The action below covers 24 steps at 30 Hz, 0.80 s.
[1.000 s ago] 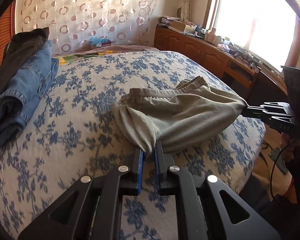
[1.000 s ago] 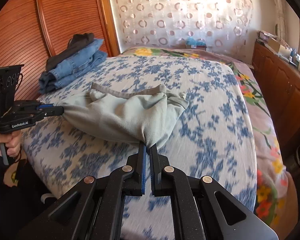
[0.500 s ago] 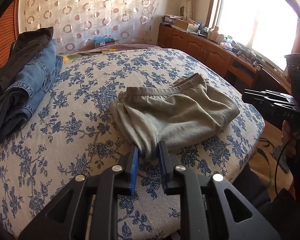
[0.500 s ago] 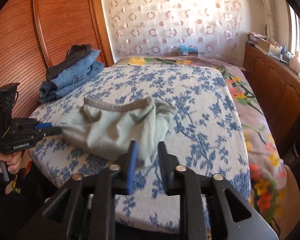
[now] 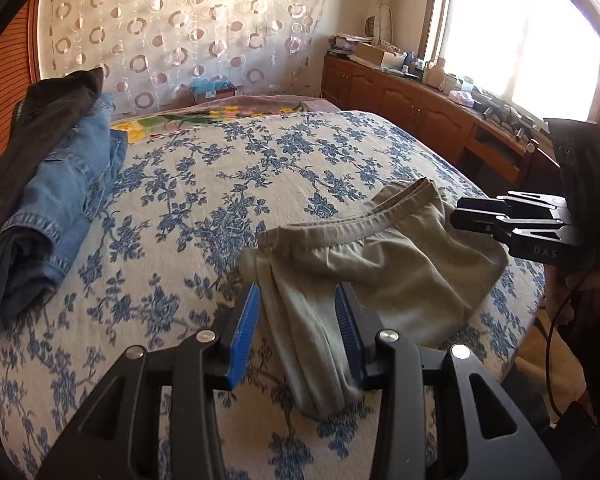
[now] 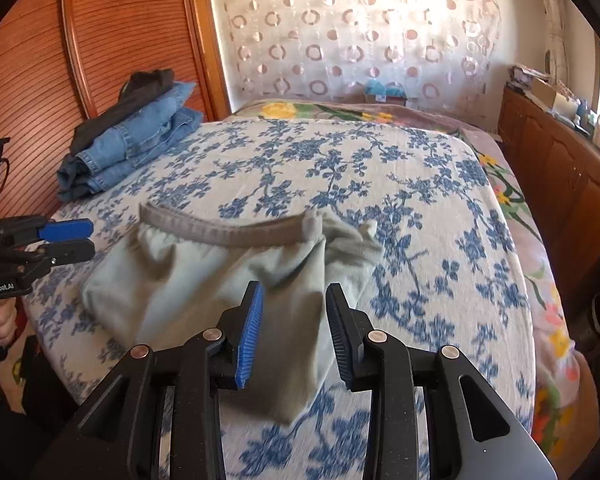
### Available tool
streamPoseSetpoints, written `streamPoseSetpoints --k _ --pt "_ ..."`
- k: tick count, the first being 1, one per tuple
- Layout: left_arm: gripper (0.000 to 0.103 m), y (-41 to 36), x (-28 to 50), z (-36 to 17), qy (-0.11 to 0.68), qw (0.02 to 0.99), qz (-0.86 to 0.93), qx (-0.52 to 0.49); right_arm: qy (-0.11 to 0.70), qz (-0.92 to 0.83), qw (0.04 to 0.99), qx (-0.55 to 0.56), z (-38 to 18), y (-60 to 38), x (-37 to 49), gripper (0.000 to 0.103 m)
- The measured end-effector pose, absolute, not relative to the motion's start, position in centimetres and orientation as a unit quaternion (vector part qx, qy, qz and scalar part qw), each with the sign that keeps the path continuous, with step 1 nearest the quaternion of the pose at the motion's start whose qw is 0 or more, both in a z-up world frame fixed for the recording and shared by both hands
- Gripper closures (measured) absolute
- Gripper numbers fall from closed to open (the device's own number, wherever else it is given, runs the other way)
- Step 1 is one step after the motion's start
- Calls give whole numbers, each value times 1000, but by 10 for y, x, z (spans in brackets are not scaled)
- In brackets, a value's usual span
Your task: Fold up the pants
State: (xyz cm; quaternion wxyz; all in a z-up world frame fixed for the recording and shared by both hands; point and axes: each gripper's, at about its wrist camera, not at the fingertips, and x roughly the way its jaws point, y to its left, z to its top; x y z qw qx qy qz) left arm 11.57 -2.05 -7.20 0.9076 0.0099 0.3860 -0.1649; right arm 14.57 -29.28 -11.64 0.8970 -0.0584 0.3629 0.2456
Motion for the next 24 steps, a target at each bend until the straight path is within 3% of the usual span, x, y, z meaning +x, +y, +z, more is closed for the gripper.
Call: streamPoseSetpoints --k 8,11,15,19,21,24 --pt "64 -29 151 -88 418 892 -174 8 380 254 887 -71 -117 -283 183 68" --pt "64 -29 157 -89 421 890 -174 6 382 263 883 -76 -117 -276 193 91" --pt "64 -29 162 -89 424 891 -162 9 354 245 901 -54 -110 -279 199 94" --pt "64 -28 162 -89 423 891 -163 8 352 221 907 -62 -112 -278 200 91" --pt "64 -28 161 -88 420 892 -166 7 358 220 905 -62 -113 -280 198 80" --pt "64 -30 161 -88 417 892 -174 3 362 230 901 -59 -113 -283 191 72"
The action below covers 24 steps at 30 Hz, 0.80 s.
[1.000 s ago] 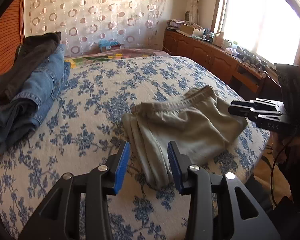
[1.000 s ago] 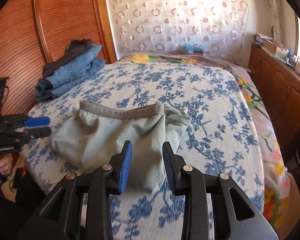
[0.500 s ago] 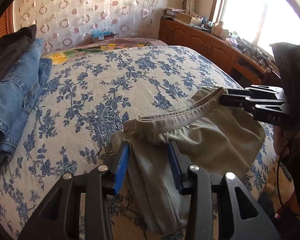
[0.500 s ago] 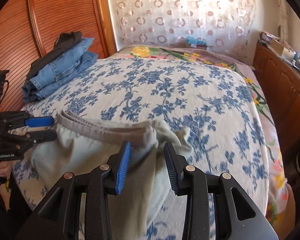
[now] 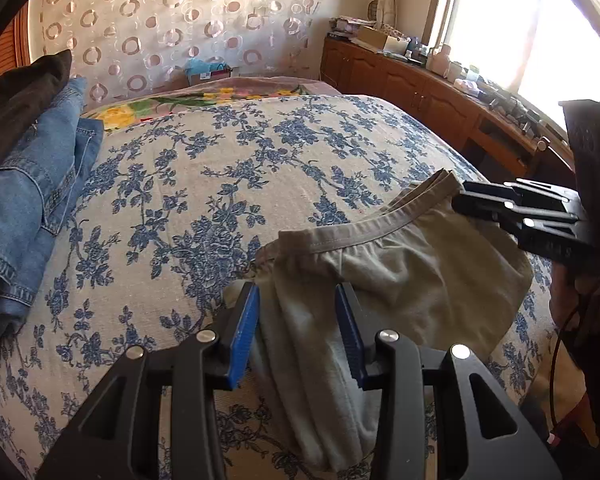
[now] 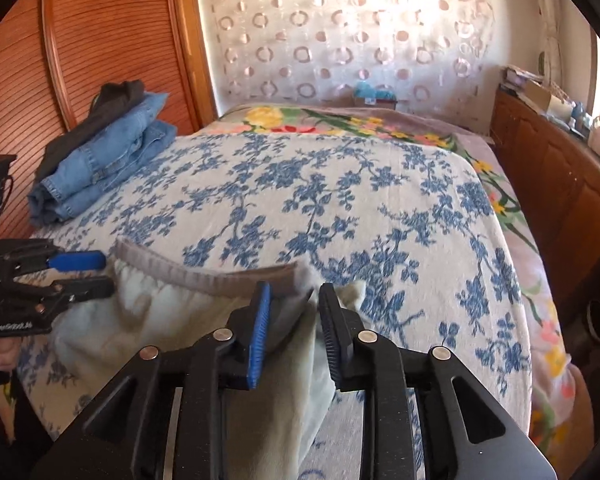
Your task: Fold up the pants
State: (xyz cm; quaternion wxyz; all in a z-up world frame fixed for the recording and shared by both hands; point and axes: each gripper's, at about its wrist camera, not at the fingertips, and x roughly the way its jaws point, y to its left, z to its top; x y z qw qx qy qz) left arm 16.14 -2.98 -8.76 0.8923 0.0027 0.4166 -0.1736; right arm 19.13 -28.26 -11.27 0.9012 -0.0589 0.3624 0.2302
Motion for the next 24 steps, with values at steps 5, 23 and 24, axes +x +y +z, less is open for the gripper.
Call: streamPoseSetpoints --k 5,23,24 --pt "70 -35 173 -91 423 889 -177 3 367 240 896 -72 -118 -282 183 66" --pt "103 3 174 -76 395 909 -133 -25 385 229 890 -80 -139 -278 190 60" --pt "100 4 174 -76 396 908 -135 -29 385 229 890 -79 -138 -278 190 60"
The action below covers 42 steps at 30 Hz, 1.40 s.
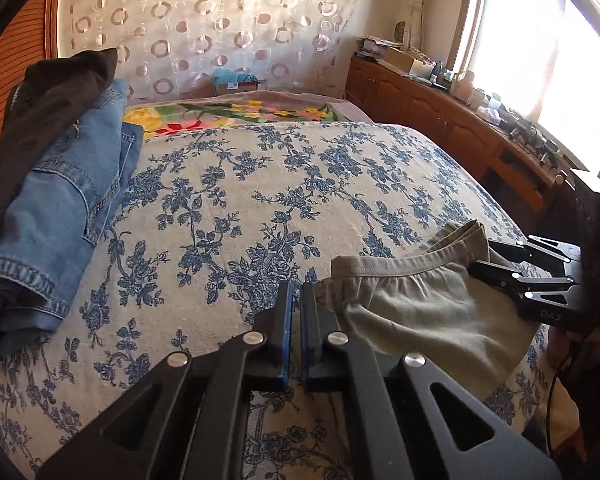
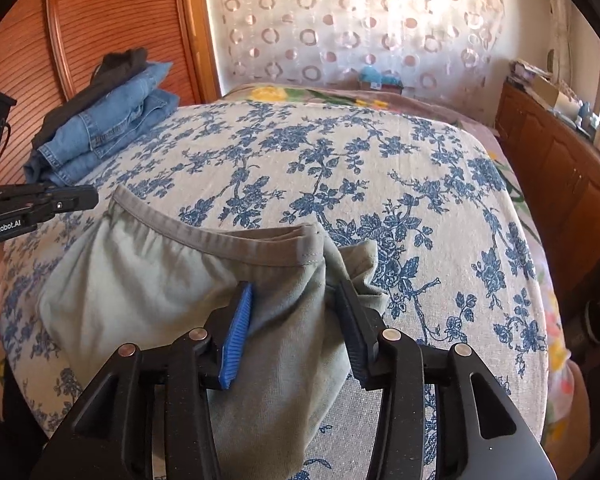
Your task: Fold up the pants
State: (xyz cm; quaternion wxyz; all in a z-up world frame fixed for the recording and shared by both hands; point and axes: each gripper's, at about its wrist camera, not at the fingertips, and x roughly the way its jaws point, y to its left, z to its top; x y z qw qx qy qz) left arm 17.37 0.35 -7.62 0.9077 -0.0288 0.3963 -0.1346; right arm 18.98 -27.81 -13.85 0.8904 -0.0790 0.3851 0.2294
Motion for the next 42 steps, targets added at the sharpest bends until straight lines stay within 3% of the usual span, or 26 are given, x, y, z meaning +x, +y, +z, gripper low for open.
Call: streamPoseSetpoints --k 4,6,8,11,25,33,42 --pt "82 2 175 -78 402 904 -139 -30 383 227 892 -83 -138 -278 189 60" --pt "61 -1 174 -79 401 904 -143 -28 383 227 892 -83 -138 -279 189 60" --pt "57 -4 173 -80 402 904 -144 -24 383 226 892 -83 -138 -279 188 60" --pt "39 -8 172 -84 406 901 -150 -18 382 226 892 -84 -138 -278 188 59" --pt "39 -21 174 -103 424 895 -135 11 382 226 892 -85 -139 -278 188 59" --pt "30 -26 176 -104 425 895 -131 26 383 230 890 -87 -139 -277 187 53" --pt "28 -25 177 -105 427 895 -128 26 370 215 901 -75 -123 -289 180 48"
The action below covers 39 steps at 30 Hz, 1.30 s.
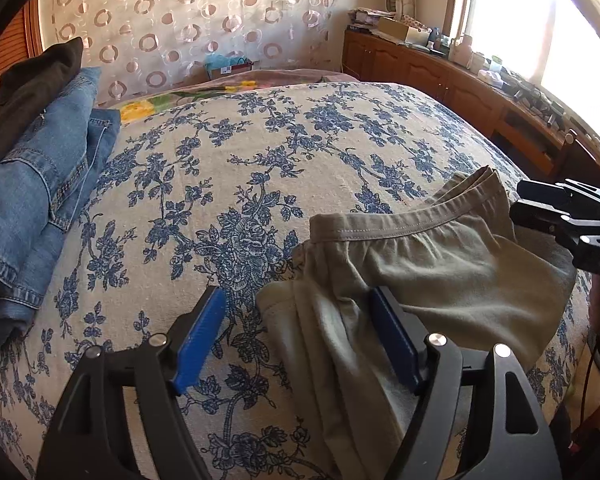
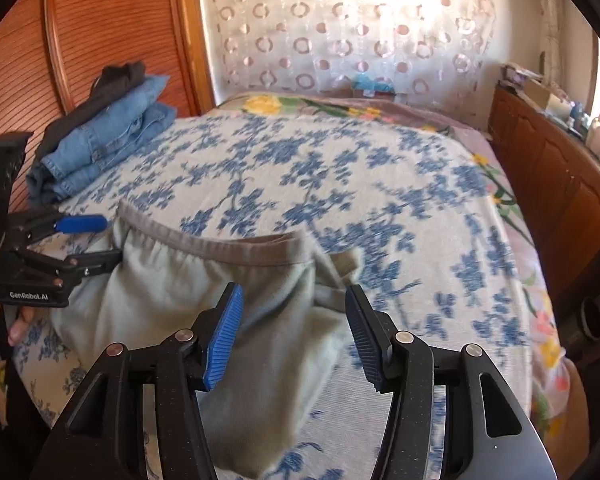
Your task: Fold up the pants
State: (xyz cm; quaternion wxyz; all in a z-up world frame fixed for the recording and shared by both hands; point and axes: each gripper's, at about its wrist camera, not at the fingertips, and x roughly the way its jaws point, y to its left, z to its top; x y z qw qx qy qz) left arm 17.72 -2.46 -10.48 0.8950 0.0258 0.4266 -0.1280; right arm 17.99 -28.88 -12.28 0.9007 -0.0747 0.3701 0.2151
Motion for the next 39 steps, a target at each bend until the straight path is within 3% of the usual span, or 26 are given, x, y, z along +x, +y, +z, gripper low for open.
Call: streamPoseSetpoints --k 14,17,21,23,30,35,39 --pt "28 -22 177 -104 425 894 -137 16 415 205 884 -60 -138 -299 195 47" --pt "42 -17 175 -102 422 895 -145 1 415 207 884 -58 -139 -297 195 47" --pt "60 -17 173 -100 425 890 -161 -10 415 222 881 -51 -138 -295 194 62" --pt "66 -19 172 -100 427 888 -167 -16 415 227 880 -46 -138 -296 193 64" --pt "77 -20 171 -99 430 884 -178 -33 409 239 880 -31 -140 -300 192 66" --pt "78 -25 174 -100 431 883 -180 -35 408 241 880 -35 -140 -300 191 69" --pt "78 -26 180 -100 432 883 -181 -36 407 247 879 -37 -140 -298 190 77"
